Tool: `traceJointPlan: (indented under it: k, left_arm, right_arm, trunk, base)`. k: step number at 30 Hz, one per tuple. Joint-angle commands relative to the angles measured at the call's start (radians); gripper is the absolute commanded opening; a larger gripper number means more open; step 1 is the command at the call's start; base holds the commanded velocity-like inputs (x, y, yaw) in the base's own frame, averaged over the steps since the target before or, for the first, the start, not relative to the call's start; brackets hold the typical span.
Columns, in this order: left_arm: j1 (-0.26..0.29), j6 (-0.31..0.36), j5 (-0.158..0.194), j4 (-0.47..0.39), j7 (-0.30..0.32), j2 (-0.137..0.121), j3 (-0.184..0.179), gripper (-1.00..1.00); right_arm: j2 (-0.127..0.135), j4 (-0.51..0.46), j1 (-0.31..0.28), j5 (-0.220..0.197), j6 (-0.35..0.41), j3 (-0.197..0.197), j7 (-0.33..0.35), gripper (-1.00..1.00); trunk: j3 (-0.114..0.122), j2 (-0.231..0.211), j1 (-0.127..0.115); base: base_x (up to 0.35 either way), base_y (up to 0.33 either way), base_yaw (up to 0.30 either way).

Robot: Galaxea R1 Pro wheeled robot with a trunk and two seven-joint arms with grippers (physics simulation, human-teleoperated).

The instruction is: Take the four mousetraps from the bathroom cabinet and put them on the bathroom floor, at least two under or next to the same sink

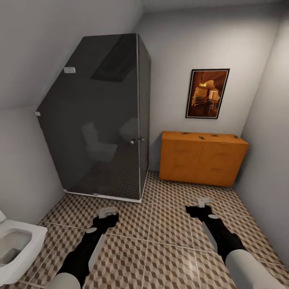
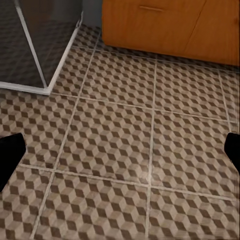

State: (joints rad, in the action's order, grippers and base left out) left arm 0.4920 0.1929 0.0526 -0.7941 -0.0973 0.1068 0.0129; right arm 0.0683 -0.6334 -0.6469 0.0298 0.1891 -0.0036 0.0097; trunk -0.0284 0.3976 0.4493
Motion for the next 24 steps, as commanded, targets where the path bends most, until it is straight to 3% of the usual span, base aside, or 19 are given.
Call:
traceJointPlan:
  k: [1,19,24]
  left_arm:
    - [0.000,0.005,0.006,-0.002,-0.002,0.001,0.001,1.00]
    - [0.000,0.005,0.007,-0.003,-0.002,0.001,0.001,1.00]
    - [0.000,0.004,0.006,-0.003,-0.002,0.001,0.001,1.00]
  right_arm:
    - [0.000,-0.002,-0.001,0.003,0.006,0.000,0.001,1.00]
    - [0.000,-0.002,-0.001,0.003,0.006,-0.001,0.001,1.00]
    - [0.000,-0.002,-0.001,0.004,0.006,-0.001,0.001,1.00]
  trunk:
    - [-0.002,0.002,0.001]
    - [-0.002,0.002,0.001]
    - [-0.002,0.002,0.001]
  base:
    - [0.000,0.000,-0.277]
    - [0.000,0.000,-0.276]
    - [0.000,0.000,-0.162]
